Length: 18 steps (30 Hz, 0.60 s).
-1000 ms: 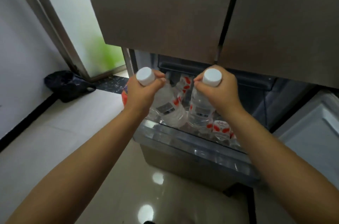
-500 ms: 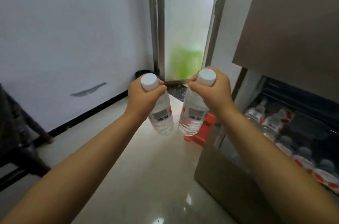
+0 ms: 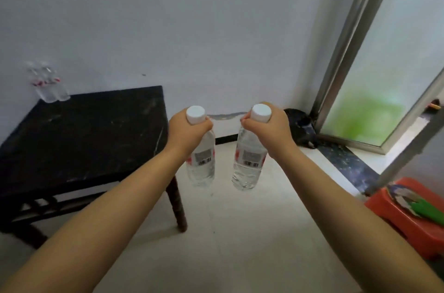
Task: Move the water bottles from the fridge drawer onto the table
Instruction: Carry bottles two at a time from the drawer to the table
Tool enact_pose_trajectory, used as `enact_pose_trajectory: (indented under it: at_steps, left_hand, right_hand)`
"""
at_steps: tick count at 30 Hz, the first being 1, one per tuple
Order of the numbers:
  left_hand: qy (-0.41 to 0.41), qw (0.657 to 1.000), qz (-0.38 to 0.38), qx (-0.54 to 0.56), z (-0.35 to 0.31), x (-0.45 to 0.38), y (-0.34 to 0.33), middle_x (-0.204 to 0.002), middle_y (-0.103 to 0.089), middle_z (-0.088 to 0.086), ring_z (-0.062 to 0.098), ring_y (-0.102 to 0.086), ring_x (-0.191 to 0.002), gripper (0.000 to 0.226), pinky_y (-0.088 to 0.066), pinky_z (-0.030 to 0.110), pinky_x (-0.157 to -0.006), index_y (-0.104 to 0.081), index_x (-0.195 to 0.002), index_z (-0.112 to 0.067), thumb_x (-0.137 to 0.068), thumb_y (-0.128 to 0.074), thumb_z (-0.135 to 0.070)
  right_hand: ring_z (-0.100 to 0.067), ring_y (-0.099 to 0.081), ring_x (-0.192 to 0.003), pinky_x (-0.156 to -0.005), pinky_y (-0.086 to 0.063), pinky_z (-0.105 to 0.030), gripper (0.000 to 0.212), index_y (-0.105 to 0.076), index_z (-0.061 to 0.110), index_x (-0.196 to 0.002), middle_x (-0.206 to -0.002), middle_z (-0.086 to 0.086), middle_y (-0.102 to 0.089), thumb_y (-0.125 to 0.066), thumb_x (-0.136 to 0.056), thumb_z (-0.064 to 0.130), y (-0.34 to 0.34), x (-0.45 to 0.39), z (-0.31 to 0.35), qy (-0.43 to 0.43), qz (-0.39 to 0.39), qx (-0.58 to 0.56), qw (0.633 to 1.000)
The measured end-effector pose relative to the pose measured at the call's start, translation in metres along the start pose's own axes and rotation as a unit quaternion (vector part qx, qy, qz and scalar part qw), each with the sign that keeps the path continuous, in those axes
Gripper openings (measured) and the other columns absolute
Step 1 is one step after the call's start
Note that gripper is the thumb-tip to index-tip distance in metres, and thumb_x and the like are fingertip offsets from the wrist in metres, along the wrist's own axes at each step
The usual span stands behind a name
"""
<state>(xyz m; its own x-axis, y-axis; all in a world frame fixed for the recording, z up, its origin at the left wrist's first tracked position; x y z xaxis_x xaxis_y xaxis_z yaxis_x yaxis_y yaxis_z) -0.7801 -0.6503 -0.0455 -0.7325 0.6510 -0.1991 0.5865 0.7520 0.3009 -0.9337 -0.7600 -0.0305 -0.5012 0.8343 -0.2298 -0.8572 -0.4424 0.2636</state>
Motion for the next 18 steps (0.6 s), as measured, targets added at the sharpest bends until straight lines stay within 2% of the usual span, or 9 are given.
enact_pose_trajectory:
  at_steps: [2,5,8,10,13,16,18]
  left_hand:
    - [0.018,1.000,-0.025,-0.004,0.018,-0.023,0.031,-0.090,-0.058,0.009,0.016,-0.054,-0.081,0.007,-0.042,0.027,-0.070,-0.059,-0.090,-0.004,-0.083,-0.062,-0.004]
    - [0.054,0.997,-0.056,-0.011,0.051,-0.059,0.074,-0.093,-0.057,0.008,0.016,-0.052,-0.086,0.009,-0.042,0.029,-0.072,-0.059,-0.093,-0.005,-0.084,-0.061,-0.005]
    - [0.096,0.991,-0.095,-0.005,0.087,-0.102,0.116,-0.098,-0.057,0.007,0.018,-0.052,-0.094,0.020,-0.045,0.034,-0.081,-0.061,-0.103,0.000,-0.084,-0.063,-0.007]
    - [0.124,0.985,-0.116,-0.010,0.108,-0.133,0.141,-0.101,-0.055,0.004,0.016,-0.051,-0.096,0.030,-0.044,0.031,-0.082,-0.060,-0.113,-0.001,-0.085,-0.063,-0.010]
    - [0.150,0.978,-0.145,-0.014,0.130,-0.176,0.179,-0.103,-0.055,0.006,0.020,-0.053,-0.101,0.033,-0.042,0.029,-0.084,-0.057,-0.118,-0.002,-0.086,-0.063,-0.010]
    - [0.178,0.967,-0.182,-0.017,0.149,-0.215,0.218,-0.121,-0.058,0.013,0.026,-0.053,-0.117,0.036,-0.043,0.035,-0.094,-0.055,-0.122,-0.004,-0.086,-0.063,-0.010]
    - [0.192,0.962,-0.194,-0.021,0.163,-0.240,0.242,-0.128,-0.056,0.012,0.026,-0.051,-0.121,0.040,-0.042,0.037,-0.100,-0.053,-0.125,-0.006,-0.086,-0.063,-0.012]
  right_hand:
    - [-0.016,-0.053,-0.068,-0.066,-0.044,-0.026,0.020,-0.053,0.014,-0.063,-0.070,-0.005,-0.058,-0.064,-0.073,0.000,-0.043,-0.023,0.004,0.004,0.025,-0.006,1.000]
    - [-0.020,-0.055,-0.076,-0.066,-0.044,-0.026,0.014,-0.056,0.010,-0.068,-0.079,-0.015,-0.061,-0.064,-0.074,0.000,-0.106,-0.057,0.011,0.024,0.058,-0.008,0.998]
    - [-0.023,-0.057,-0.078,-0.072,-0.047,-0.032,0.007,-0.059,0.005,-0.076,-0.088,-0.027,-0.065,-0.064,-0.075,0.001,-0.166,-0.096,0.015,0.034,0.092,-0.013,0.995]
    - [-0.023,-0.057,-0.079,-0.074,-0.048,-0.034,0.007,-0.059,0.004,-0.077,-0.089,-0.026,-0.065,-0.065,-0.074,0.003,-0.206,-0.125,0.018,0.036,0.114,-0.011,0.993]
    - [-0.021,-0.057,-0.082,-0.068,-0.046,-0.026,0.009,-0.059,0.007,-0.079,-0.089,-0.019,-0.065,-0.067,-0.074,0.008,-0.268,-0.167,0.024,0.045,0.148,0.004,0.988]
    - [-0.020,-0.056,-0.082,-0.062,-0.042,-0.018,0.012,-0.057,0.009,-0.082,-0.088,-0.011,-0.062,-0.068,-0.075,0.009,-0.326,-0.200,0.034,0.054,0.172,0.016,0.983]
    - [-0.019,-0.056,-0.081,-0.060,-0.042,-0.018,0.013,-0.057,0.010,-0.081,-0.089,-0.012,-0.063,-0.067,-0.075,0.008,-0.361,-0.219,0.038,0.047,0.180,0.016,0.982]
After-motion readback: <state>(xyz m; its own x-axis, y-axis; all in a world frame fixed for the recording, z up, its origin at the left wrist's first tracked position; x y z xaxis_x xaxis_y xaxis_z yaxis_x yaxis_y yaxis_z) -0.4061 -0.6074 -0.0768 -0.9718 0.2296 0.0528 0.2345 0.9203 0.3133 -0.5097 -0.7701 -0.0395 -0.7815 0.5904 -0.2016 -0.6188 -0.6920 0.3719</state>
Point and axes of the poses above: each hand's wrist, its own x-axis away from the middle knuckle, its own y-axis out of the back of the hand, z = x × y, the point moved 10 cm from there along -x, towards the middle knuckle
